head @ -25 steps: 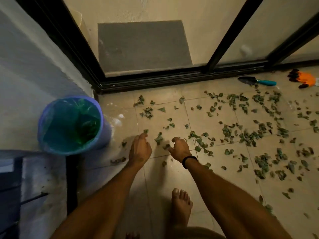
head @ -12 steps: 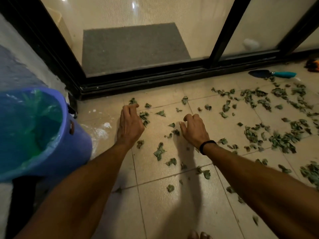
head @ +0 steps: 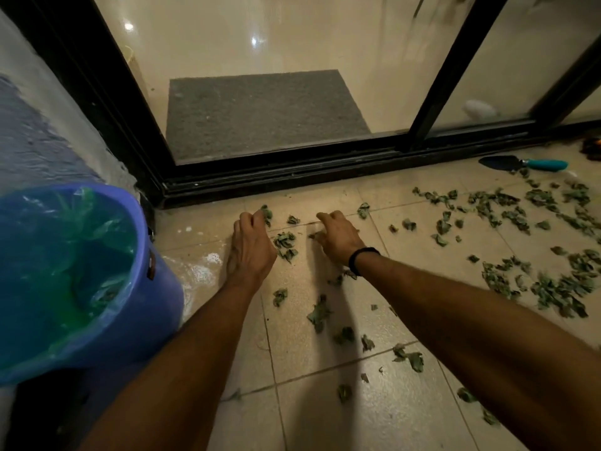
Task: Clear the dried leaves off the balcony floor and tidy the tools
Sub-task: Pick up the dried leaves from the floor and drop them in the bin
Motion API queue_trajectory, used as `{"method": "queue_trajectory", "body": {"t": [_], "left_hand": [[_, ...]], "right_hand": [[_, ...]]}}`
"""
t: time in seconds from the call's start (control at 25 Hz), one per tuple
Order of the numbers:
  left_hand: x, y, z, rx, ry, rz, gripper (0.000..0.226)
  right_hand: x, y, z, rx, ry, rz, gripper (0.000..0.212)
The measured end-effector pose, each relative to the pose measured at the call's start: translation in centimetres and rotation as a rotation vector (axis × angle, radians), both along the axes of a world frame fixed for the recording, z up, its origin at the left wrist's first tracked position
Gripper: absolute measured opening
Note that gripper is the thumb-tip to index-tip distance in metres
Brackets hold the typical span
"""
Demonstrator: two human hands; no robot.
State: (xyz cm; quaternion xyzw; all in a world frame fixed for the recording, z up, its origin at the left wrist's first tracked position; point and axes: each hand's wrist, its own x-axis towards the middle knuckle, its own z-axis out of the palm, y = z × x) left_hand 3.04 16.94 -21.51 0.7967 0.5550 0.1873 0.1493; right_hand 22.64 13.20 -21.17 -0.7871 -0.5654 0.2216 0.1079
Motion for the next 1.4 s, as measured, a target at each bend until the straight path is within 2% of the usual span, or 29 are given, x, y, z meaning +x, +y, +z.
{"method": "queue_trajectory", "body": {"t": [0.12,0.24,0.32,0.4,0.44,0.52,0.6,0.68,0.76,0.84,0.92,1.04,1.16,1.28,1.4], "left_hand": [[0.1,-0.3,-0.3,-0.017,-0.043,0.055,0.057],[0.1,0.0,-1.5,-0.014,-0.011,0.01,0.064],[0.2,1.0,-2.0,-0.036,0.004,0.038,0.073],[0.2,2.0,-2.3,-0.084,0.011,0.093,0.086],[0.3,2.5,-2.3,-0.101,0.026,0.093,0.093],[0.5,3.6,-2.2,-0.128,0.091,0.028,0.104],[0.6,5.1,-2.3,-0.171,0.166,-0.066,0.107],[0.4,6.5,-2.9,-0.188,0.213,-0.128,0.095],[-0.3,7.4,-3.9,-0.155,0.194,-0.164,0.066],[-0.9,7.5,-4.7,-0.107,0.098,-0.137,0.035],[-1.0,6.7,-4.9,-0.114,-0.055,-0.026,0.018],[-0.6,4.9,-3.9,-0.22,-0.279,0.239,0.02],[-1.1,2.7,-3.2,-0.326,-0.363,0.365,0.02],[-2.1,0.5,-3.1,-0.327,-0.252,0.301,0.022],[-2.7,-0.9,-3.2,-0.29,-0.159,0.167,0.04]], "right_hand": [[-1.2,0.7,-1.3,-0.002,-0.039,0.011,0.029],[-0.9,1.8,-1.8,0.03,-0.119,-0.044,0.021],[-0.9,3.7,-0.8,0.102,-0.055,-0.076,0.03],[-1.6,5.6,0.1,0.101,-0.023,0.033,0.049],[-2.2,6.1,0.2,0.058,-0.027,0.105,0.052],[-3.6,6.3,-0.6,0.005,-0.025,0.201,0.039],[-4.4,5.6,-1.8,0.046,-0.02,0.174,0.022],[-4.5,5.5,-2.0,0.101,-0.029,0.091,0.016],[-3.9,5.8,-1.5,0.112,0.033,-0.004,0.015],[-3.3,6.1,-0.6,0.147,0.148,-0.09,0.014],[-2.9,6.3,0.0,0.152,0.189,-0.077,0.018],[-3.5,6.3,0.0,0.032,0.148,0.077,0.025],[-4.8,5.5,-0.8,-0.084,0.095,0.22,0.038],[-5.1,5.0,-1.1,-0.002,0.028,0.231,0.022],[-3.5,4.7,0.1,0.012,0.198,0.012,0.015]]}}
